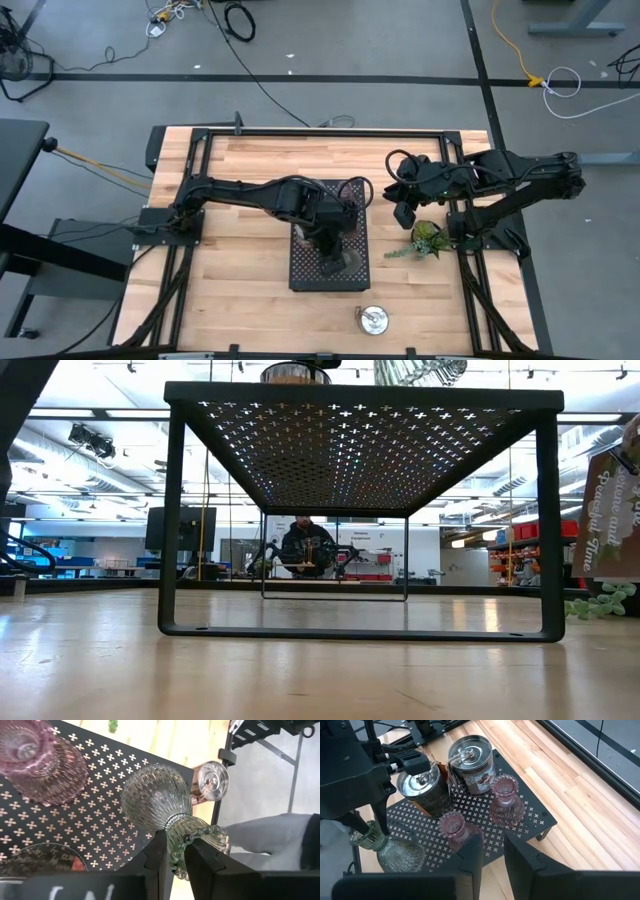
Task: Pick & Place candle stick holders
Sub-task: Put the green glass candle holder on the shelf
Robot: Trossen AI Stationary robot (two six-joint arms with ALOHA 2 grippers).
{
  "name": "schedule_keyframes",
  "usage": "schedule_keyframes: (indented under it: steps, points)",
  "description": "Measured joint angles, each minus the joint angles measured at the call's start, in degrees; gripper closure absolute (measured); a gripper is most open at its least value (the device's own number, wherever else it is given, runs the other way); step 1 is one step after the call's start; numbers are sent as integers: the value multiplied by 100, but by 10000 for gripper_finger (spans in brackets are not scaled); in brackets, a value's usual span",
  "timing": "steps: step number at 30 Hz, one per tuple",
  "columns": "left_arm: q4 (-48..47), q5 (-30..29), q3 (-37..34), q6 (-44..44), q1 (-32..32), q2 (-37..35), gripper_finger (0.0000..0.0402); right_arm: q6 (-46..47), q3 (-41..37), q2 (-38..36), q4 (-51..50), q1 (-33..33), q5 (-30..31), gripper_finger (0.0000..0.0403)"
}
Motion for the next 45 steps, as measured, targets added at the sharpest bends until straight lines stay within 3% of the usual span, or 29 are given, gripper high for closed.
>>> schedule_keyframes:
  steps: [14,26,34,41,45]
  points:
    - [109,-5,0,18,0,-2,298,9,0,0,2,0,-4,323]
    - [152,185,1,77,23,-7,296,11,0,2,2,2,-4,323]
    - [-409,318,696,126,-1,-27,303,11,0,2,-34,0,-7,323]
    - [-1347,146,531,132,-429,-213,325,154,0,2,-202,1,-15,323]
    - [-1359,159,529,104,-581,-111,328,164,0,4,-214,0,0,323]
